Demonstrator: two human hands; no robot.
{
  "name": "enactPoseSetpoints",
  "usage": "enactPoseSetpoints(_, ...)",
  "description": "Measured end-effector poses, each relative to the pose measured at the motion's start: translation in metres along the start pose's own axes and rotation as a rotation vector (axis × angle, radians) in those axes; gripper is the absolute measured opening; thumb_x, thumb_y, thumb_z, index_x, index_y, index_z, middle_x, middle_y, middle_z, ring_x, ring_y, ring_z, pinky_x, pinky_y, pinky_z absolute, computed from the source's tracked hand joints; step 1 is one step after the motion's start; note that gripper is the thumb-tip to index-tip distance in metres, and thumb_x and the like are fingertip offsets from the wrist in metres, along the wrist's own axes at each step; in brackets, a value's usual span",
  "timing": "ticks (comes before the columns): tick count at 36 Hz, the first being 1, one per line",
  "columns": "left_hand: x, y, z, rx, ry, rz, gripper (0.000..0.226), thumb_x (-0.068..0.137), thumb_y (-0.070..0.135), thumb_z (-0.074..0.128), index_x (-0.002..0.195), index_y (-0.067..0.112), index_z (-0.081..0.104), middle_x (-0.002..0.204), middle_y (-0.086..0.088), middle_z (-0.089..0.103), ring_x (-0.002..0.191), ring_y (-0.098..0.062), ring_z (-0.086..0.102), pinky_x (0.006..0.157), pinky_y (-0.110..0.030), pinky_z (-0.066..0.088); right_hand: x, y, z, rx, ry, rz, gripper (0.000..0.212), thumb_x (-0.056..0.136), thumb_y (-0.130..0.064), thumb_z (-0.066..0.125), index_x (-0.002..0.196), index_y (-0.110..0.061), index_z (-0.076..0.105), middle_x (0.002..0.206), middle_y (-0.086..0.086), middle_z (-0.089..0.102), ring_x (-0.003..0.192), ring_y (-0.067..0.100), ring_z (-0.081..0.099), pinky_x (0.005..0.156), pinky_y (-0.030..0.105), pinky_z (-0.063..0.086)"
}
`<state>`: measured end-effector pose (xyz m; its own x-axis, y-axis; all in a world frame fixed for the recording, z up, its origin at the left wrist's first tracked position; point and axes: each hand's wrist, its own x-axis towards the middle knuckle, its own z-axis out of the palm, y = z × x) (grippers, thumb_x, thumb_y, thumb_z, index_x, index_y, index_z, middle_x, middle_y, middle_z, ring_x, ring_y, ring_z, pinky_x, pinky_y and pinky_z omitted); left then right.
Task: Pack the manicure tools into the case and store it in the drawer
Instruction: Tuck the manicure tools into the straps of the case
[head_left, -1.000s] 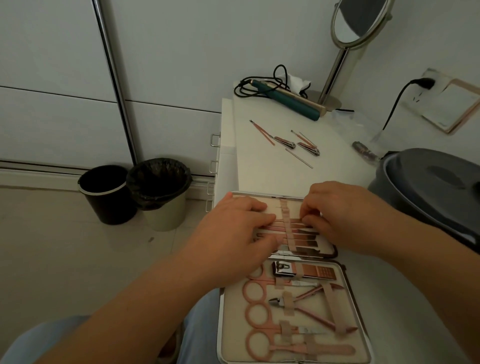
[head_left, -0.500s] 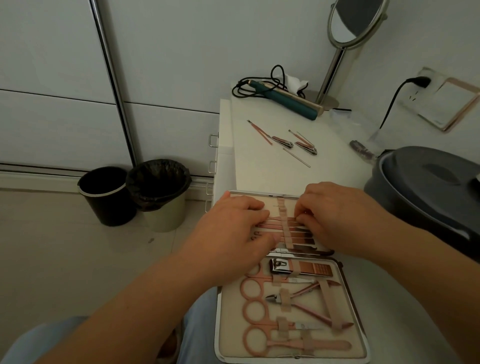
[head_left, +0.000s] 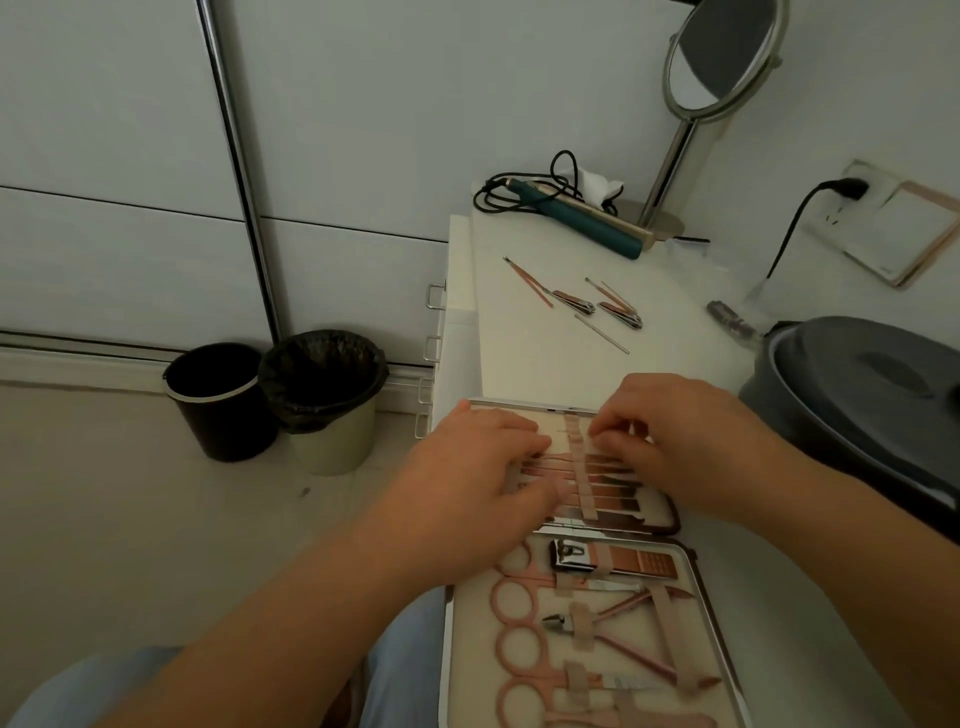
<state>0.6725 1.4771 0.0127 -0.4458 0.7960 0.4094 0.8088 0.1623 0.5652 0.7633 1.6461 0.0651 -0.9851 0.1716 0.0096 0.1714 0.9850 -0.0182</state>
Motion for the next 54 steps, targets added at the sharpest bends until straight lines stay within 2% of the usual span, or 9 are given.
enactPoseSetpoints(2, 0.002, -0.001, -0.004, -0.079, 0.058, -0.064, 0.032, 0.084, 0.039, 0.054, 0.114, 0.029, 0.062, 0.11, 0.016, 0.061, 0.1, 0.005, 0.047, 0.092, -0.011, 0.034, 0.012, -0.002, 0.001, 0.075, 0.061, 0.034, 0.016, 0.088, -0.036, 0.051, 0.099, -0.034, 0.063, 0.082, -0.02, 0.048, 0.078, 0.0, 0.047, 0.067, 0.017, 0.037)
enactPoseSetpoints(5, 0.004, -0.008, -0.008, -0.16, 0.153, -0.127, 0.02, 0.084, 0.028, 0.057, 0.101, 0.029, 0.068, 0.09, 0.021, 0.063, 0.09, 0.006, 0.052, 0.075, -0.004, 0.038, 0.038, -0.003, 0.006, 0.223, 0.153, 0.118, 0.013, 0.088, -0.032, 0.054, 0.095, -0.033, 0.065, 0.074, -0.026, 0.046, 0.071, -0.004, 0.046, 0.061, 0.013, 0.033)
enactPoseSetpoints(11, 0.003, -0.029, -0.008, -0.21, 0.142, -0.139, 0.018, 0.083, 0.016, 0.061, 0.095, 0.025, 0.071, 0.097, 0.023, 0.059, 0.108, 0.009, 0.046, 0.093, -0.005, 0.031, 0.117, 0.005, 0.015, 0.33, 0.329, 0.298, 0.017, 0.088, -0.027, 0.053, 0.097, -0.025, 0.068, 0.086, -0.012, 0.058, 0.068, 0.0, 0.047, 0.059, 0.016, 0.036)
enactPoseSetpoints(16, 0.0, -0.041, -0.005, -0.291, 0.13, -0.102, 0.019, 0.083, 0.013, 0.061, 0.098, 0.022, 0.07, 0.102, 0.022, 0.058, 0.112, 0.013, 0.039, 0.094, 0.0, 0.026, 0.168, 0.025, 0.012, 0.092, 0.233, 0.44, 0.024, 0.089, -0.024, 0.049, 0.103, -0.021, 0.068, 0.1, 0.002, 0.066, 0.087, 0.02, 0.058, 0.078, 0.036, 0.052)
enactPoseSetpoints(20, -0.002, -0.046, -0.001, -0.346, 0.148, -0.085, 0.02, 0.084, 0.014, 0.06, 0.1, 0.021, 0.069, 0.106, 0.014, 0.063, 0.114, 0.011, 0.04, 0.096, -0.002, 0.027, 0.195, 0.043, 0.009, -0.011, 0.165, 0.546, 0.019, 0.084, -0.012, 0.044, 0.067, -0.012, 0.052, 0.067, 0.004, 0.049, 0.065, 0.021, 0.048, 0.053, 0.029, 0.039)
enactPoseSetpoints(23, -0.003, -0.049, 0.002, -0.386, 0.16, -0.079, 0.02, 0.085, 0.018, 0.057, 0.101, 0.02, 0.069, 0.109, 0.008, 0.065, 0.118, 0.003, 0.043, 0.101, -0.015, 0.033, 0.208, 0.053, 0.01, -0.001, 0.139, 0.547, 0.026, 0.081, -0.009, 0.045, 0.056, -0.013, 0.04, 0.059, 0.003, 0.041, 0.055, 0.018, 0.041, 0.045, 0.026, 0.031)
enactPoseSetpoints(27, -0.003, -0.051, 0.006, -0.416, 0.174, -0.076, 0.027, 0.082, 0.025, 0.051, 0.101, 0.019, 0.069, 0.108, 0.007, 0.067, 0.119, 0.002, 0.042, 0.1, -0.013, 0.032, 0.218, 0.056, 0.013, -0.076, 0.036, 0.531, 0.027, 0.08, -0.007, 0.042, 0.054, -0.014, 0.036, 0.057, 0.003, 0.041, 0.049, 0.016, 0.038, 0.043, 0.024, 0.028)
enactPoseSetpoints(42, -0.005, -0.054, 0.007, -0.47, 0.171, -0.072, 0.026, 0.083, 0.026, 0.049, 0.101, 0.02, 0.069, 0.109, 0.009, 0.065, 0.121, 0.004, 0.039, 0.101, -0.013, 0.029, 0.234, 0.057, 0.01, -0.169, 0.029, 0.489, 0.033, 0.082, -0.014, 0.051, 0.053, -0.013, 0.035, 0.053, 0.003, 0.036, 0.045, 0.014, 0.033, 0.042, 0.022, 0.026)
enactPoseSetpoints(54, -0.004, -0.055, 0.007, -0.413, 0.198, -0.033, 0.025, 0.084, 0.025, 0.05, 0.098, 0.02, 0.07, 0.108, 0.01, 0.066, 0.121, 0.004, 0.038, 0.101, -0.012, 0.029, 0.232, 0.056, 0.012, -0.028, 0.063, 0.546, 0.037, 0.081, -0.028, 0.056, 0.054, -0.013, 0.036, 0.052, 0.002, 0.038, 0.044, 0.015, 0.035, 0.04, 0.023, 0.026)
